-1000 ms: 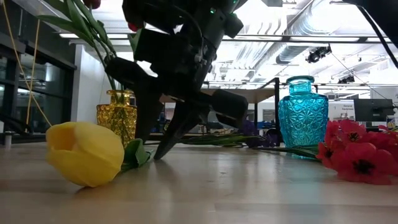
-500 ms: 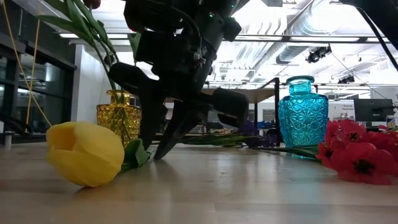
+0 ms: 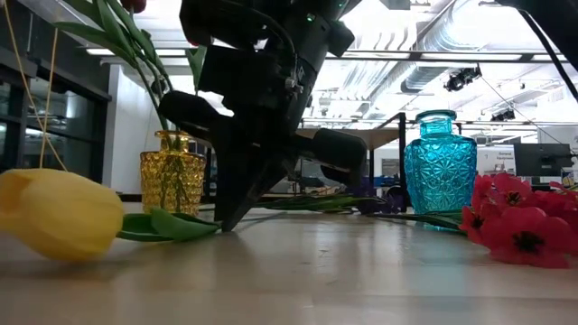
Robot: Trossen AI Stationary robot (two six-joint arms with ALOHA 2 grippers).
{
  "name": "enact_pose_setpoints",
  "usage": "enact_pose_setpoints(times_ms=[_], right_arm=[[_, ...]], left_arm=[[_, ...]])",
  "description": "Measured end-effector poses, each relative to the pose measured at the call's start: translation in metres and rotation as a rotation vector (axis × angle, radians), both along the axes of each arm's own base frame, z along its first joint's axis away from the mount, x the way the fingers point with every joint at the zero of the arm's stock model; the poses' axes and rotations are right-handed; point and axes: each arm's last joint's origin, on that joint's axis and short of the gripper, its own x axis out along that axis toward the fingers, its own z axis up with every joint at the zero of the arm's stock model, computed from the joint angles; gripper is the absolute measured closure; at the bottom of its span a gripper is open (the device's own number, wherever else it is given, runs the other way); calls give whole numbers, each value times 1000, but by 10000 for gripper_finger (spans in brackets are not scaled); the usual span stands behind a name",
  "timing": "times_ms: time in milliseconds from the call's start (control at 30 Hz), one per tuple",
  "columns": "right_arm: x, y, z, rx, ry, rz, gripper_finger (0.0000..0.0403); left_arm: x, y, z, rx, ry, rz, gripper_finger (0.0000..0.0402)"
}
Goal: Pick and place flowers into a vace then onto a shelf
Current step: Put the yellow tulip into the yellow vase
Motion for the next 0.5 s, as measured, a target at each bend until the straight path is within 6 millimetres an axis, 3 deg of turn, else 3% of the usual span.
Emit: enact_pose_setpoints(times_ms=[333,500], right_arm=[[-3,4,8,-5,-6,-61,399],[-7,12,29,22,-39,-82,401]], left_arm=[[0,0,0,-1,-1,0,85],[0,-1,0,-23,13,-6,85]])
